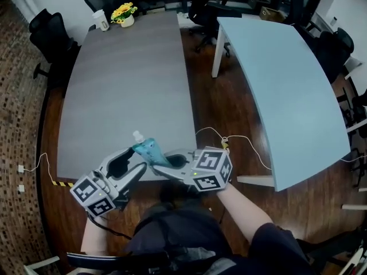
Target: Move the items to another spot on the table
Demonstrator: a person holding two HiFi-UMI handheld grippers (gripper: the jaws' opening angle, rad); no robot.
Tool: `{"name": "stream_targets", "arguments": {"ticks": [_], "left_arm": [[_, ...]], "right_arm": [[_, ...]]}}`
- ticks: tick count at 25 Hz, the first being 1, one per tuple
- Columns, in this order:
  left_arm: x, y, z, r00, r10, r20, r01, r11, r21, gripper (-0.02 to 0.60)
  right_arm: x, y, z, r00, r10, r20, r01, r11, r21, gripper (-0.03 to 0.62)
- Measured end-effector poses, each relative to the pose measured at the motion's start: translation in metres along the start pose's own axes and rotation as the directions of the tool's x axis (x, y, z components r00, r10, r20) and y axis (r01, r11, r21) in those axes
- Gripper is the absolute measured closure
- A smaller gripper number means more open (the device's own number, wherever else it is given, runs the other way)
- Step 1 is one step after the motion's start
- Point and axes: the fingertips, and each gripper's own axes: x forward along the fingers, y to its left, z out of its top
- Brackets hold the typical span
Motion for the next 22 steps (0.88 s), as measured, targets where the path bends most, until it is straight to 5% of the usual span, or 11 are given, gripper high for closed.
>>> {"name": "stream_targets", "arguments": {"ticks": [10,15,22], "left_arm": [[-0.028,-0.017,-0.014,0.988,-0.152,0.002,0.152,0.987,0.053,0.325],[-0.053,-0.038,-0.022,0.957,-0.285,0.052,0.283,0.958,0.036,0.442],[-0.045,-0.072,-0.013,0.906,-0.408,0.108,0.41,0.912,0.014,0.463]], "right_arm": [[0.035,0.05,-0.011,0.995,-0.033,-0.099,0.022,0.994,-0.109,0.553],[0.047,0.073,-0.024,0.987,-0.086,-0.133,0.069,0.989,-0.129,0.551],[0.023,0.084,-0.028,0.975,-0.182,-0.131,0.176,0.983,-0.057,0.546]]}}
